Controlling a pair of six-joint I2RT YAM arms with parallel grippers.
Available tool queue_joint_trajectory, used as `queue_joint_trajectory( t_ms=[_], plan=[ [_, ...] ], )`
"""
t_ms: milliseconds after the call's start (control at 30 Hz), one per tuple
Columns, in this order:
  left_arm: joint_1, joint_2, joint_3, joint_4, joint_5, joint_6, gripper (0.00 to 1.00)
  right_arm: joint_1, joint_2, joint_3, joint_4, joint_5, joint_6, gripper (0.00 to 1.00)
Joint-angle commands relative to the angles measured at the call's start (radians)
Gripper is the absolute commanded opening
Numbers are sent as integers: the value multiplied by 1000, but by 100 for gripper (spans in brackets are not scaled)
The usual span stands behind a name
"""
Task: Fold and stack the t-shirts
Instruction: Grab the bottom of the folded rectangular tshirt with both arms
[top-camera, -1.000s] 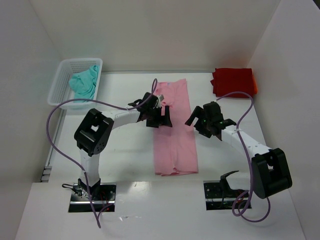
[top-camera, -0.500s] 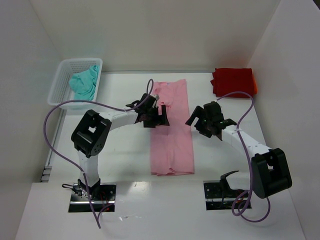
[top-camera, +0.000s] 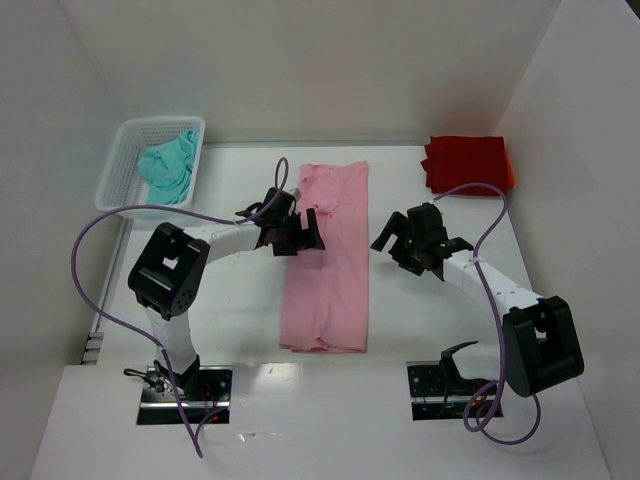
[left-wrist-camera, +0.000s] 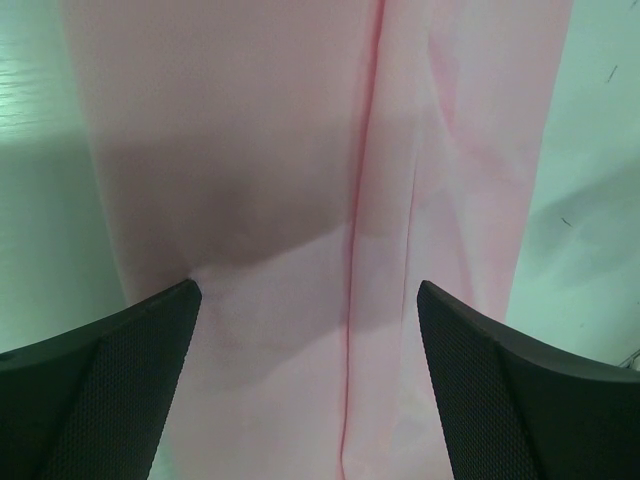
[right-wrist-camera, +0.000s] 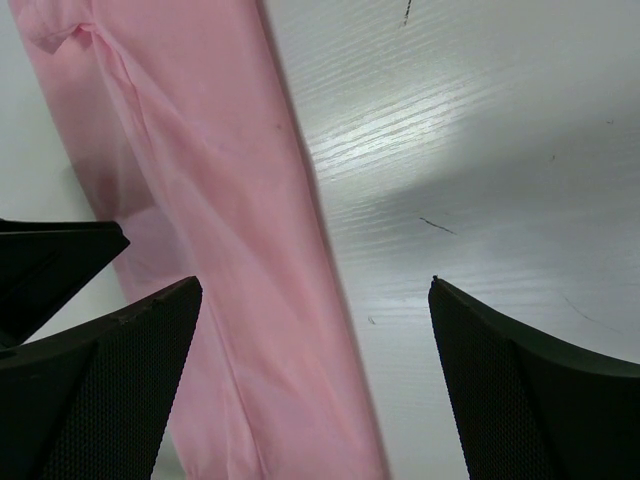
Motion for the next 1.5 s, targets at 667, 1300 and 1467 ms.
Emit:
queue_joint_trajectory(
  t_ms=[667, 1300, 1467],
  plan=[
    [24, -350, -124, -218, -2, 49, 100, 9, 91, 105, 11, -124, -52, 100],
    [-150, -725, -400, -411, 10, -185, 100, 371, -16, -33, -206, -122, 108, 97],
    [-196, -785, -472, -457, -28, -306, 100, 475, -62, -90, -263, -121, 224, 97]
  ],
)
